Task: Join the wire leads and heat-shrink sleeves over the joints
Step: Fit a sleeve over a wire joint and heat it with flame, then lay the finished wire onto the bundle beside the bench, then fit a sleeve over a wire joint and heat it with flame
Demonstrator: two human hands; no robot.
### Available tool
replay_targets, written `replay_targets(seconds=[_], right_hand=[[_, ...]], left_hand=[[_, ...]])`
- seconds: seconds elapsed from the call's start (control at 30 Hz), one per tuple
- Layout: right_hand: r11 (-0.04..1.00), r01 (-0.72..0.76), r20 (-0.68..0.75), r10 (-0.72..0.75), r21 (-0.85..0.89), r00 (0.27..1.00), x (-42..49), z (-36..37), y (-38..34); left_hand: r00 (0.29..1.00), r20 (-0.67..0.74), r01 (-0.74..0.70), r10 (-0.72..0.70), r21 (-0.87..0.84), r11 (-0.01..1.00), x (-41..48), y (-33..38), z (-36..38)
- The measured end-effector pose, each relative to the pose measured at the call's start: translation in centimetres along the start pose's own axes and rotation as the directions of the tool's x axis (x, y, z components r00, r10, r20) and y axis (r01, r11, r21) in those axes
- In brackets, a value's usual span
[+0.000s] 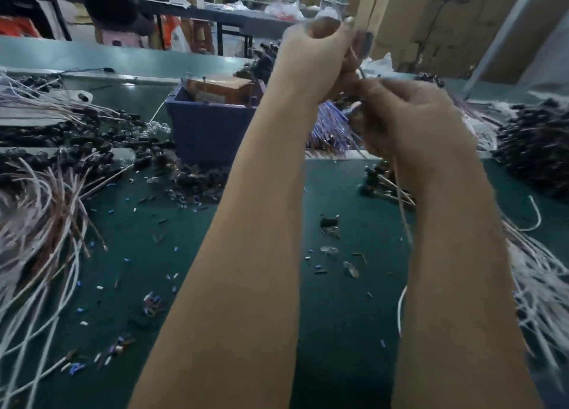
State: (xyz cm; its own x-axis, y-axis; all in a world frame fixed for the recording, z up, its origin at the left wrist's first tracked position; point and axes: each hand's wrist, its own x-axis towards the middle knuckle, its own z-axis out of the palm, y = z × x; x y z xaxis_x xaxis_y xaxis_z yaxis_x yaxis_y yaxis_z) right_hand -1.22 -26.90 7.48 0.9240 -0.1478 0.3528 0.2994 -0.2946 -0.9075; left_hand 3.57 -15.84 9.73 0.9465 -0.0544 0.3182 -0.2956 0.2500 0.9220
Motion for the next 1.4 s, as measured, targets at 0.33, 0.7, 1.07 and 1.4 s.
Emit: replay_targets(seconds=[0.33, 0.7, 1.07, 1.4], right_hand=[[0.668, -0.391, -0.451, 0.093, -0.633, 0.888, -2.1, -14.8, 4.6], [0.491, -0.707, -0.666, 0.297, -0.509, 0.685, -1.4, -15.4, 16.4], [0.855, -0.224, -0.324, 0.070, -0.468, 0.943, 1.6, -2.4, 7.5], [0.948, -0.013, 0.276, 0.106, -0.318, 0.955, 0.6, 17.8, 3.8]], left_hand=[[0.882, 0.207, 0.441, -0.424, -0.040, 0.897, -1.1, -8.2, 18.0], [0.718, 0.216, 0.643, -0.662, 0.157, 0.749, -2.9, -18.1, 19.7], [0.955, -0.140, 0.276, -0.261, 0.099, 0.956, -0.4, -9.8, 7.1], [0.670, -0.739, 0.152, -0.068, 0.046, 0.987, -2.7, -5.3, -12.4]])
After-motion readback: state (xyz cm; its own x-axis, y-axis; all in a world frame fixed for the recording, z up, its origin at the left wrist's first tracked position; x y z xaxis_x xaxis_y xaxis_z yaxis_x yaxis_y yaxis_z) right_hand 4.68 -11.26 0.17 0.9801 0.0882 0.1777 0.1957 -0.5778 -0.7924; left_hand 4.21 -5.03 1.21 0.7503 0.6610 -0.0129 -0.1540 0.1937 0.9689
